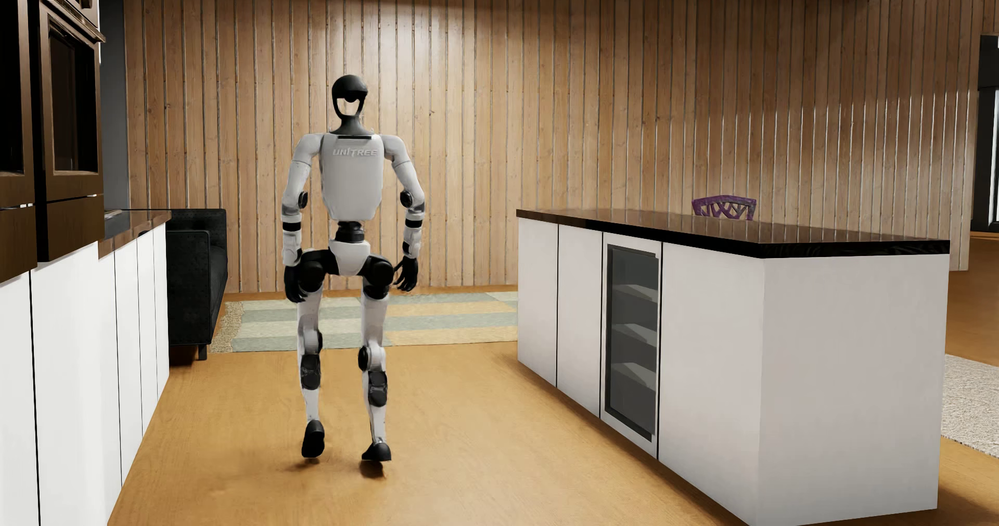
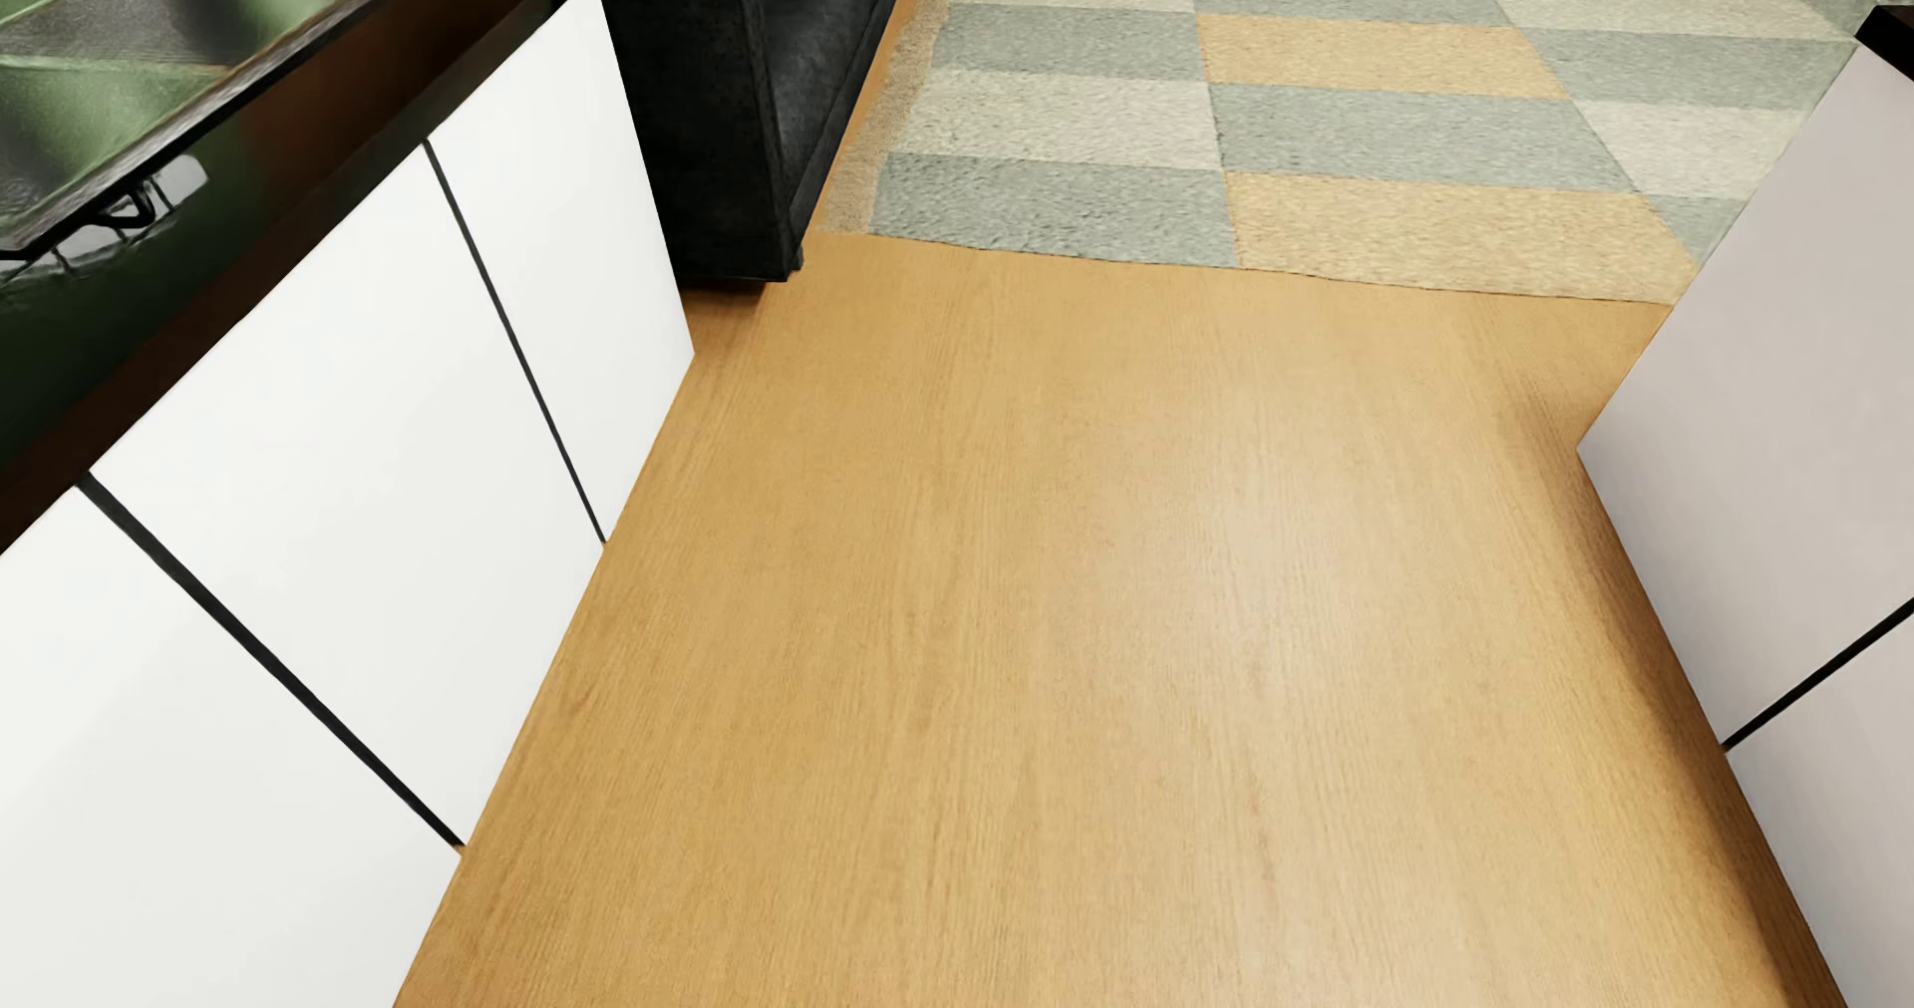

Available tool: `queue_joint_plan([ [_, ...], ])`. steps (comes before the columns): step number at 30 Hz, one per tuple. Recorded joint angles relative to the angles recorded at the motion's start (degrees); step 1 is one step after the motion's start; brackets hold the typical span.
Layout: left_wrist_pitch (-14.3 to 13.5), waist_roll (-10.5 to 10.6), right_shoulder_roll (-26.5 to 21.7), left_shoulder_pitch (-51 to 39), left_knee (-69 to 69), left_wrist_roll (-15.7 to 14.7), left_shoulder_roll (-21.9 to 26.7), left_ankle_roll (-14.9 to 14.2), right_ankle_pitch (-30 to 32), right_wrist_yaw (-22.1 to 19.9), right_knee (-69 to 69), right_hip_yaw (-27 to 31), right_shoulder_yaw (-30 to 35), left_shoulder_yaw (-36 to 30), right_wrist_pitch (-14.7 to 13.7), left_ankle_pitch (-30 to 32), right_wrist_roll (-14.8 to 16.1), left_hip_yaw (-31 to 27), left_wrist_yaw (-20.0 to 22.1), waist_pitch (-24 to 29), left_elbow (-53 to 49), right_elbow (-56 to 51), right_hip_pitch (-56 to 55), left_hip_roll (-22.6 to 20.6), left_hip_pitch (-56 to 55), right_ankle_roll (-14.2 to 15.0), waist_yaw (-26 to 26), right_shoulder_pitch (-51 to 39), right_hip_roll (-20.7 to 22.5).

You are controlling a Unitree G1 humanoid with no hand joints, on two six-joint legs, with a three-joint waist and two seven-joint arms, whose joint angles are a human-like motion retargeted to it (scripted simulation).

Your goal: Circle the counter

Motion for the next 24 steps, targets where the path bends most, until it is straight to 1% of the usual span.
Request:
queue_joint_plan([
  [1, 0.0, -0.6, -0.3, 1.3, -11.7, 0.0, 0.2, 0.0, -1.4, 0.0, -2.2, 0.0, -0.6, -0.2, 0.0, -0.4, 0.0, 0.0, 0.0, 0.1, 0.2, -2.1, 5.0, 0.1, -2.1, 0.0, 2.7, -0.9, -0.9],
  [2, 0.0, -0.2, -0.9, 1.9, -21.3, 0.0, 0.2, 0.0, -3.1, 0.0, -3.3, 0.0, -1.4, -0.5, 0.0, -7.5, 0.0, 0.0, 0.0, -0.5, 0.2, -3.7, 8.0, 1.1, -4.9, 0.0, 4.3, -2.4, -0.7],
  [3, 0.0, 0.1, -1.4, 2.4, -27.0, 0.0, 0.3, 0.0, -4.7, 0.0, -3.3, 0.0, -2.5, -1.0, 0.0, -20.0, 0.0, 0.0, 0.0, -0.9, 0.3, -4.7, 10.4, 2.3, -7.0, 0.0, 5.9, -3.9, -1.0],
  [4, 0.0, 0.1, -1.5, 3.0, -28.0, 0.0, 0.6, 0.0, -5.0, 0.0, -2.1, 0.0, -3.4, -1.7, 0.0, -29.1, 0.0, 0.0, 0.0, -1.2, 0.1, -5.0, 12.5, 3.7, -8.8, 0.0, 7.4, -5.0, -1.8],
  [5, 0.0, -0.4, -1.4, 3.6, -27.5, 0.0, 0.9, 0.0, -3.2, 0.0, -0.8, 0.0, -4.4, -2.2, 0.0, -27.3, 0.0, 0.0, 0.0, -1.0, -0.1, -4.5, 14.8, 4.2, -10.1, 0.0, 9.0, -5.6, -3.2],
  [6, 0.0, -1.3, -1.0, 4.1, -25.3, 0.0, 1.1, 0.0, 1.7, 0.0, 1.9, 0.0, -5.5, -2.4, 0.0, -16.9, 0.0, 0.0, 0.0, -1.0, 0.3, -3.4, 16.5, 3.5, -11.7, 0.0, 9.8, -5.4, -5.0],
  [7, 0.0, -2.8, -0.5, 4.4, -20.8, 0.0, 1.0, 0.0, 9.8, 0.0, 7.6, 0.0, -6.0, -2.5, 0.0, -5.5, 0.0, 0.0, 0.0, -1.9, 1.0, -2.1, 15.6, 1.3, -13.1, 0.0, 9.5, -4.4, -7.4],
  [8, 0.0, -4.6, 0.0, 4.2, -16.4, 0.0, 1.1, 0.0, 18.9, 0.0, 16.9, 0.0, -4.9, -2.1, 0.0, 0.7, 0.0, 0.0, 0.0, -2.4, 2.2, 0.4, 12.0, -1.3, -13.1, 0.0, 8.3, -3.4, -9.1],
  [9, 0.0, -5.9, 0.0, 3.3, -13.5, 0.0, 1.4, 0.0, 23.2, 0.0, 28.5, 0.0, -2.9, -1.0, 0.0, 0.9, 0.0, 0.0, 0.0, -2.5, 3.4, 2.7, 6.1, -3.7, -11.2, 0.0, 6.6, -2.4, -9.9],
  [10, 0.0, -6.7, -0.1, 2.0, -13.4, 0.0, 1.4, 0.0, 19.6, 0.0, 39.7, 0.0, -1.9, 1.0, 0.0, -1.3, 0.0, 0.0, 0.0, -2.1, 3.7, 3.0, -0.9, -6.1, -7.4, 0.0, 4.4, -1.2, -10.3],
  [11, 0.0, -6.8, -0.3, 0.5, -15.7, 0.0, 1.4, 0.0, 11.6, 0.0, 46.6, 0.0, -0.2, 2.7, 0.0, -4.8, 0.0, 0.0, 0.0, -1.1, 3.7, 3.4, -6.8, -7.0, -1.3, 0.0, 1.3, -0.4, -9.4],
  [12, 0.0, -6.1, -0.6, -1.0, -19.1, 0.0, 2.0, 0.0, 5.8, 0.0, 49.0, 0.0, 1.0, 2.6, 0.0, -9.1, 0.0, 0.0, 0.0, -0.8, 2.3, 3.8, -12.9, -7.2, 5.3, 0.0, -2.4, 0.9, -7.8],
  [13, 0.0, -5.3, -0.9, -1.9, -22.6, 0.0, 2.9, 0.0, 3.4, 0.0, 46.7, 0.0, 1.7, 2.7, 0.0, -13.3, 0.0, 0.0, 0.0, -0.4, -0.9, 4.8, -17.9, -6.8, 12.1, 0.0, -6.2, 2.3, -6.3],
  [14, 0.0, -4.3, -1.3, -2.4, -26.3, 0.0, 3.8, 0.0, 3.1, 0.0, 40.2, 0.0, 1.8, 4.1, 0.0, -18.0, 0.0, 0.0, 0.0, 0.0, -4.6, 6.2, -21.7, -5.7, 18.8, 0.0, -9.9, 3.8, -5.1],
  [16, 0.0, -3.3, -2.2, -4.4, -30.8, 0.0, 4.8, 0.0, 4.9, 0.0, 21.7, 0.0, 1.9, 7.0, 0.0, -29.7, 0.0, 0.0, 0.0, -0.6, -10.4, 8.4, -28.2, -3.5, 29.8, 0.0, -15.4, 6.6, -5.3],
  [17, 0.0, -3.3, -2.6, -6.0, -30.6, 0.0, 5.2, 0.0, 5.9, 0.0, 10.7, 0.0, 2.0, 8.2, 0.0, -34.1, 0.0, 0.0, 0.0, -1.5, -13.0, 9.9, -30.3, -2.9, 33.4, 0.0, -17.3, 7.5, -6.1],
  [18, 0.0, -3.6, -2.8, -7.7, -30.1, 0.0, 5.5, 0.0, 9.3, 0.0, 0.6, 0.0, 2.1, 9.5, 0.0, -36.4, 0.0, 0.0, 0.0, -2.5, -14.8, 11.4, -31.3, -2.7, 36.0, 0.0, -18.6, 8.3, -6.8],
  [19, 0.0, -4.0, -2.8, -9.1, -30.5, 0.0, 5.7, 0.0, 23.1, 0.0, -12.1, 0.0, 2.3, 10.9, 0.0, -36.5, 0.0, 0.0, 0.0, -3.4, -16.1, 12.9, -32.3, -2.6, 37.9, 0.0, -19.2, 9.0, -7.1],
  [20, 0.0, -4.3, -2.8, -9.7, -30.4, 0.0, 5.6, 0.0, 27.6, 0.0, -15.1, 0.0, 2.3, 12.0, 0.0, -33.8, 0.0, 0.0, 0.0, -3.7, -16.7, 14.4, -34.1, -2.2, 39.5, 0.0, -18.9, 9.5, -6.9],
  [21, 0.0, -4.3, -2.8, -9.2, -27.5, 0.0, 5.1, 0.0, 9.3, 0.0, 0.6, 0.0, 2.9, 13.1, 0.0, -28.2, 0.0, 0.0, 0.0, -3.2, -16.7, 16.1, -35.5, -0.9, 41.1, 0.0, -18.5, 9.7, -5.8],
  [22, 0.0, -3.8, -2.7, -8.1, -20.3, 0.0, 4.2, 0.0, 3.5, 0.0, 7.8, 0.0, 3.0, 14.0, 0.0, -20.4, 0.0, 0.0, 0.0, -3.1, -14.9, 17.4, -36.8, 1.0, 40.3, 0.0, -17.8, 9.6, -4.6],
  [23, 0.0, -3.3, -2.5, -7.1, -8.5, 0.0, 3.1, 0.0, 3.2, 0.0, 14.5, 0.0, 2.7, 13.9, 0.0, -13.0, 0.0, 0.0, 0.0, -2.8, -11.2, 18.0, -37.0, 3.3, 36.7, 0.0, -16.7, 8.9, -2.7],
  [24, 0.0, -3.4, -2.3, -6.1, 6.3, 0.0, 2.7, 0.0, 0.8, 0.0, 18.0, 0.0, 3.9, 12.6, 0.0, -9.8, 0.0, 0.0, 0.0, -1.6, -6.8, 17.9, -34.2, 4.5, 31.6, 0.0, -15.5, 7.2, 0.1],
])
